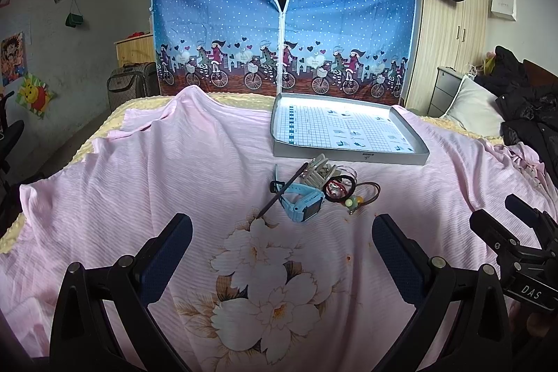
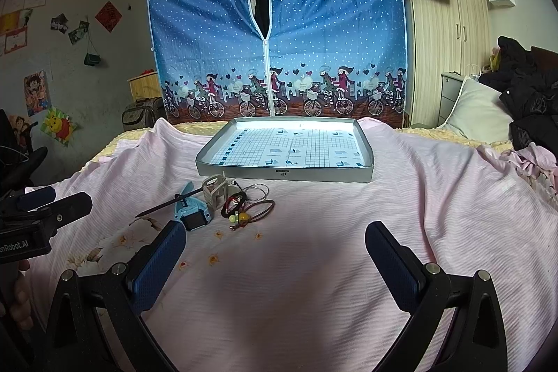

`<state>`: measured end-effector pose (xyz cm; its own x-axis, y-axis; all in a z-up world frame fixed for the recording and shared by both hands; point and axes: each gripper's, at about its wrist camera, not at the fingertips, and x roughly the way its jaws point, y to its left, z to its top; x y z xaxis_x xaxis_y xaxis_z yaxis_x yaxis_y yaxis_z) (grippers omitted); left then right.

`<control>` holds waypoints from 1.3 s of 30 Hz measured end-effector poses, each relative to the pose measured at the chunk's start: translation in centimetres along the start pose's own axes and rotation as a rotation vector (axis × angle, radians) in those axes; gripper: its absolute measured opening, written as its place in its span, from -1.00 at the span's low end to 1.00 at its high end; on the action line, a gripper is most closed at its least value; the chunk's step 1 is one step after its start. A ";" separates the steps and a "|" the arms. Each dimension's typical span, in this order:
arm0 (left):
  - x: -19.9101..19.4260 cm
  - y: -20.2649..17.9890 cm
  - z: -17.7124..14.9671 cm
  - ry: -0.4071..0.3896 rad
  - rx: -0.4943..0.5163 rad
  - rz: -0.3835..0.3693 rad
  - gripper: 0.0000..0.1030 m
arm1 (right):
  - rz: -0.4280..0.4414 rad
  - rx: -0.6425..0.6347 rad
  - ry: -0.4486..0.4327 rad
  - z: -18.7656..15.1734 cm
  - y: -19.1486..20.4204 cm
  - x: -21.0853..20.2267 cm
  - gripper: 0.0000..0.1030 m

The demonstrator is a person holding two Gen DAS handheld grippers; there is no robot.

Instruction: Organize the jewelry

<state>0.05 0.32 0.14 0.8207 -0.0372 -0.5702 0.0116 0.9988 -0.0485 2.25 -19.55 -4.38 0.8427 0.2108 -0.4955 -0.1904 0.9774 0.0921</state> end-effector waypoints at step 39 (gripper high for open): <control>-0.3 0.1 0.2 0.035 -0.010 0.007 0.97 | -0.023 0.025 0.038 -0.6 -0.5 0.7 1.00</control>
<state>-0.10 0.41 0.47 0.8003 -0.0318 -0.5988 0.0006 0.9986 -0.0523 2.67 -19.93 -5.29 0.8268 0.1882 -0.5301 -0.1584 0.9821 0.1017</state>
